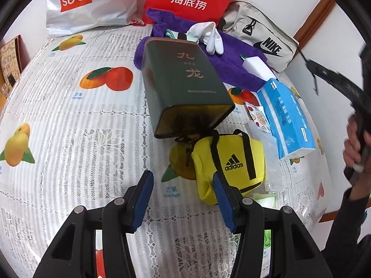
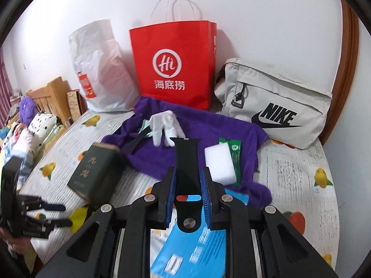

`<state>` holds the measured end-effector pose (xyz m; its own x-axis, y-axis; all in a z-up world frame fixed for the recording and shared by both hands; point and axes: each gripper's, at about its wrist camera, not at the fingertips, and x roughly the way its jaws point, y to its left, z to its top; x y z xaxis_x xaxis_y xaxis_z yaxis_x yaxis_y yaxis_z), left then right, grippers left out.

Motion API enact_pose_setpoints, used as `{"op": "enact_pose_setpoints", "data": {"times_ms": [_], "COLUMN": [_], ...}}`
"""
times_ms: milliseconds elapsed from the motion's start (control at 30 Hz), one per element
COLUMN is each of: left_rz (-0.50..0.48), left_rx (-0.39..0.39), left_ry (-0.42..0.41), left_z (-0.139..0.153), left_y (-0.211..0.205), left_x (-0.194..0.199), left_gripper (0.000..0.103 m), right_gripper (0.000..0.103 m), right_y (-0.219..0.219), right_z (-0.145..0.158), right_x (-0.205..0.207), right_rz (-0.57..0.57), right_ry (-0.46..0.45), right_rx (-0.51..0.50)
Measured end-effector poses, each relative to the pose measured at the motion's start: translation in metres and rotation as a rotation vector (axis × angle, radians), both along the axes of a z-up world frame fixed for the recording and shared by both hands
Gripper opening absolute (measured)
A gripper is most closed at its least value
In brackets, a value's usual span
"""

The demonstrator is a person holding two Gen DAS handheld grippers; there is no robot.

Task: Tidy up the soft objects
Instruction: 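Carry the strap over the towel with the right gripper while the left gripper reaches to the yellow Adidas pouch, then open the right gripper to drop the strap on the towel while the left gripper grasps the yellow pouch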

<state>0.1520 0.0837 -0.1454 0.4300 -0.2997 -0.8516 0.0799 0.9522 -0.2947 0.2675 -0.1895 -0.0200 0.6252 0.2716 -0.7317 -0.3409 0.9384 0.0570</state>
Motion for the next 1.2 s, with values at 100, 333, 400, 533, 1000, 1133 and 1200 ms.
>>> {"op": "enact_pose_setpoints", "data": {"times_ms": [100, 333, 400, 533, 1000, 1133, 1200], "left_rz": [-0.004, -0.004, -0.007, -0.010, -0.013, -0.011, -0.015], "left_rx": [-0.007, -0.021, -0.027, -0.039, -0.132, -0.131, -0.124], "left_ry": [-0.007, -0.024, -0.022, -0.020, -0.002, -0.008, -0.009], "left_z": [-0.002, -0.004, -0.005, -0.008, -0.019, -0.018, -0.018], "left_y": [-0.001, -0.003, -0.004, -0.007, -0.009, -0.009, -0.010], "left_x": [0.000, 0.005, 0.007, 0.010, 0.017, 0.016, 0.017], "left_gripper": [0.051, 0.051, 0.051, 0.051, 0.027, 0.025, 0.025], "right_gripper": [0.021, 0.021, 0.021, 0.021, 0.021, 0.021, 0.021], "right_y": [-0.001, -0.004, -0.005, -0.009, -0.003, 0.000, 0.002], "right_z": [-0.009, -0.033, -0.038, -0.048, -0.066, -0.073, -0.078], "right_x": [0.018, 0.052, 0.060, 0.076, 0.115, 0.122, 0.126], "right_rz": [-0.013, -0.038, -0.045, -0.061, -0.061, -0.051, -0.048], "right_ry": [0.008, 0.053, 0.062, 0.077, 0.108, 0.126, 0.144], "right_rx": [0.000, 0.022, 0.028, 0.039, -0.007, -0.030, -0.043]}}
